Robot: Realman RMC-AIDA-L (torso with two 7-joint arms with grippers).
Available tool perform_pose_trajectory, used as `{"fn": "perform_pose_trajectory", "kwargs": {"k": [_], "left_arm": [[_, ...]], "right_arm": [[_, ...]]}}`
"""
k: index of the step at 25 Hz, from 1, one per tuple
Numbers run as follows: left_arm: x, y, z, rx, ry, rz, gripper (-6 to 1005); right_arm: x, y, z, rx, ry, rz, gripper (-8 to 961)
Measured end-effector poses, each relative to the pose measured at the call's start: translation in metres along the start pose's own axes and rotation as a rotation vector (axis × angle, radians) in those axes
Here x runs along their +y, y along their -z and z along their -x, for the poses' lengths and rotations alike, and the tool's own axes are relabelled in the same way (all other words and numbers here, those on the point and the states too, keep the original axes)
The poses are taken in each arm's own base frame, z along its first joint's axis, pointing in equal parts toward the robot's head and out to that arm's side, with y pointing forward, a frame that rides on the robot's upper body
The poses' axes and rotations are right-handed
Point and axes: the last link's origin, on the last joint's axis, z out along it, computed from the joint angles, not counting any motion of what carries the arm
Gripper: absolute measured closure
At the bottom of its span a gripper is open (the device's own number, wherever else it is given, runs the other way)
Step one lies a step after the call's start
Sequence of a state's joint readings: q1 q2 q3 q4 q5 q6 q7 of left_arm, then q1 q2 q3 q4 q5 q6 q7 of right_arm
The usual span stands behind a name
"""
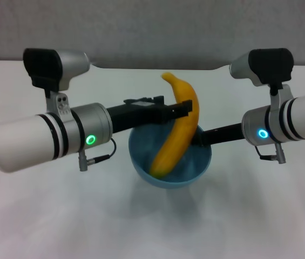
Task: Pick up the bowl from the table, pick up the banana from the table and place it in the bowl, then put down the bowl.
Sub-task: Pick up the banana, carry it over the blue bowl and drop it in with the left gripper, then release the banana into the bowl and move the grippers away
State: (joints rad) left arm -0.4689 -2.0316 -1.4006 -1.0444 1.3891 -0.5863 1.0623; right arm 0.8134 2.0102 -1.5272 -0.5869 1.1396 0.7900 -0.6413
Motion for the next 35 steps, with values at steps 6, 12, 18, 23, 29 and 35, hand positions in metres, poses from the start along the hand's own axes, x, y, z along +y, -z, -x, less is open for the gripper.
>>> {"fn": "perform_pose_trajectory", "kwargs": {"k": [6,12,18,23,29,35], "left_arm": [[-0.009,0.009,-0.007,0.040,-0.118,-0.048,156],[-0.037,0.022,-0.011,0.100,-0.289,-0.238,113],[-0.057,0.034,-0.005,0.095,-0.495,-0.481,101],[-0.067,0.046,-0.005,0.093,-0.586,-0.638,102],[-0.076,0.055,-0.004,0.101,-0.553,-0.709,103],[-0.080,0.059,0.001,0.101,-0.519,-0.740,104]], "right_arm": [[-0.005,0.002,-0.001,-0.006,-0.014,-0.008,914],[-0.009,0.004,-0.003,-0.012,-0.030,-0.011,908],[-0.014,0.006,-0.007,-0.011,-0.049,-0.018,901],[-0.024,0.009,-0.010,-0.004,-0.056,-0.044,896],[-0.035,0.010,-0.014,0.011,-0.075,-0.083,889],[-0.035,0.004,-0.016,0.026,-0.085,-0.093,883]]}}
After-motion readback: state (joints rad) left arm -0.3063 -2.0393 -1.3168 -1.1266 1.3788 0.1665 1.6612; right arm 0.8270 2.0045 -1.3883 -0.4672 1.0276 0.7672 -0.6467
